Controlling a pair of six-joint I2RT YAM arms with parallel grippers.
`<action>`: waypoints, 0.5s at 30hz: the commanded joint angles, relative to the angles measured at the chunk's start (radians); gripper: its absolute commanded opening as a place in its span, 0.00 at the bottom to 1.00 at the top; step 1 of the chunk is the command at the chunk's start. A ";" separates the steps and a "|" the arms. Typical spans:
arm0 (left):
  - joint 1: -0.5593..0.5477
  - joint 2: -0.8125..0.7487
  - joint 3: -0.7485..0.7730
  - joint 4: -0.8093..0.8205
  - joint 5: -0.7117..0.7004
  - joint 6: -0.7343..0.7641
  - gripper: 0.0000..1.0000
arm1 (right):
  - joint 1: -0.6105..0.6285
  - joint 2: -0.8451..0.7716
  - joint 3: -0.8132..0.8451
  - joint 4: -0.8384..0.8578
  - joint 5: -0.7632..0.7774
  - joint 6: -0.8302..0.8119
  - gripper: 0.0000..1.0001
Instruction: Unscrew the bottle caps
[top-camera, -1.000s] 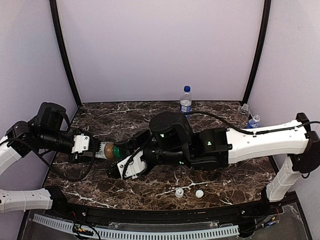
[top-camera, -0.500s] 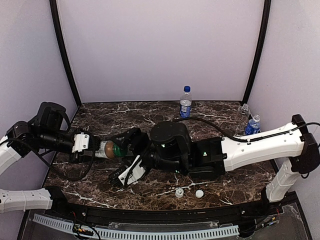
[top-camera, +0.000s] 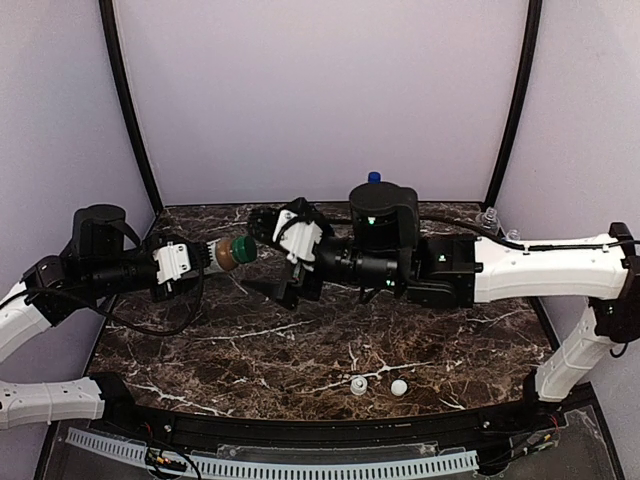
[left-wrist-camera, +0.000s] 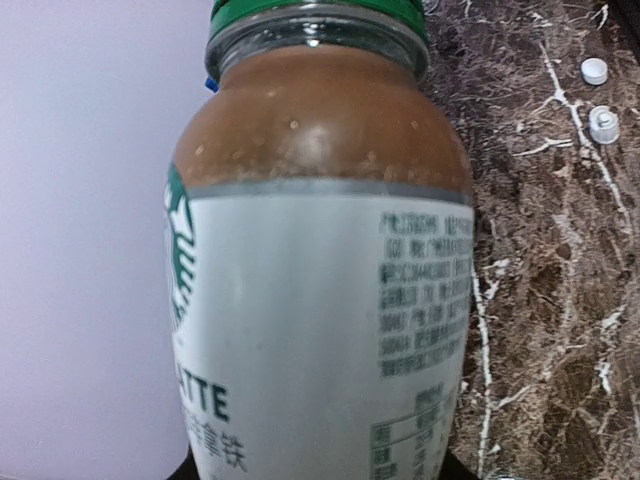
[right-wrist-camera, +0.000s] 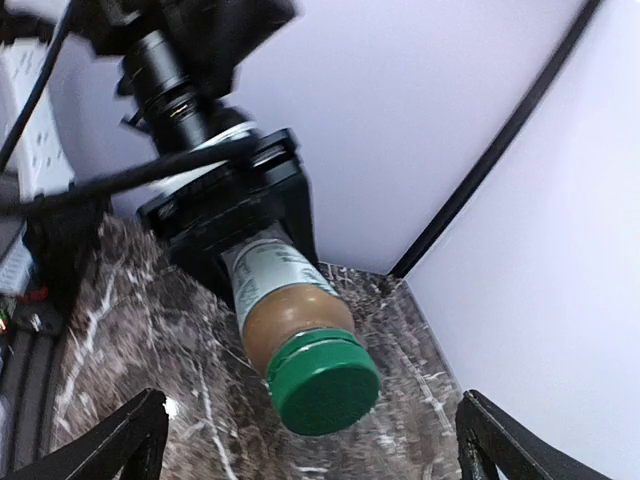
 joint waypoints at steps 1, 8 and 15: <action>-0.002 -0.016 -0.044 0.207 -0.186 0.065 0.45 | -0.110 0.013 0.054 0.041 -0.174 0.690 0.99; -0.009 -0.016 -0.077 0.266 -0.211 0.155 0.45 | -0.167 0.108 0.161 0.059 -0.307 1.046 0.99; -0.013 -0.031 -0.089 0.269 -0.197 0.167 0.46 | -0.194 0.158 0.192 0.071 -0.323 1.180 0.87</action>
